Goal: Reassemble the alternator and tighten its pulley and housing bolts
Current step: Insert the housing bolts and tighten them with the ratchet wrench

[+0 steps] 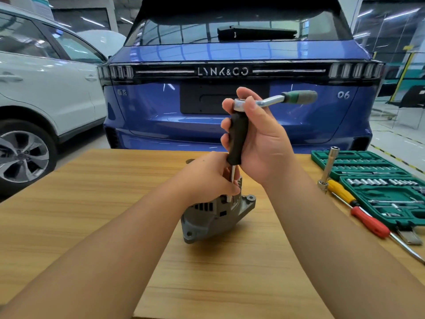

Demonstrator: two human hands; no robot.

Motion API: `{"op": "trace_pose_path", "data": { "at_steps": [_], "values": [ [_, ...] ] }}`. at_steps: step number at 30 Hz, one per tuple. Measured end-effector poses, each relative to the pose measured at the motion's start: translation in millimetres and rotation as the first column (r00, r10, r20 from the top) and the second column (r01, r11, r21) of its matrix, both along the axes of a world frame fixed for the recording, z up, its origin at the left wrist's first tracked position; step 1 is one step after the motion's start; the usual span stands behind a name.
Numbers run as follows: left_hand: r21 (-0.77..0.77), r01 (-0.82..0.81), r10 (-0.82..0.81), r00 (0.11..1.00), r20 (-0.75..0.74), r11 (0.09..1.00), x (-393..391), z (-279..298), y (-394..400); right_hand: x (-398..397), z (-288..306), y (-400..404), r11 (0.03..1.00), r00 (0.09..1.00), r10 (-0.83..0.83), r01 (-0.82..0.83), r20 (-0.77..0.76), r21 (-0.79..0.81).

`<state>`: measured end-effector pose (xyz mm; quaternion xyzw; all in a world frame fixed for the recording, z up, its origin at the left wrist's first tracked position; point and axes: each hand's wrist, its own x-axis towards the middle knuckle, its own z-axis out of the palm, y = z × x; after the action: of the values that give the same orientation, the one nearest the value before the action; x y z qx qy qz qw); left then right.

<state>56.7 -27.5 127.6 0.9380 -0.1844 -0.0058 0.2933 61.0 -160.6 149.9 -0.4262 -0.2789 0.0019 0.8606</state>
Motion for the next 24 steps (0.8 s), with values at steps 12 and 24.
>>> {"op": "trace_pose_path", "data": {
  "at_steps": [12,24],
  "values": [
    [-0.024,-0.022,0.021,1.0,-0.022,0.999,0.9,-1.9,-1.2,-10.6,10.7,10.2,0.977,0.97,-0.213,0.211,-0.115,-0.025],
    [0.023,-0.052,0.052,0.998,0.018,0.998,-2.5,-1.9,-8.8,0.8,66.8,-11.6,0.882,0.87,-0.203,-0.038,-0.45,-0.47]
  ]
}}
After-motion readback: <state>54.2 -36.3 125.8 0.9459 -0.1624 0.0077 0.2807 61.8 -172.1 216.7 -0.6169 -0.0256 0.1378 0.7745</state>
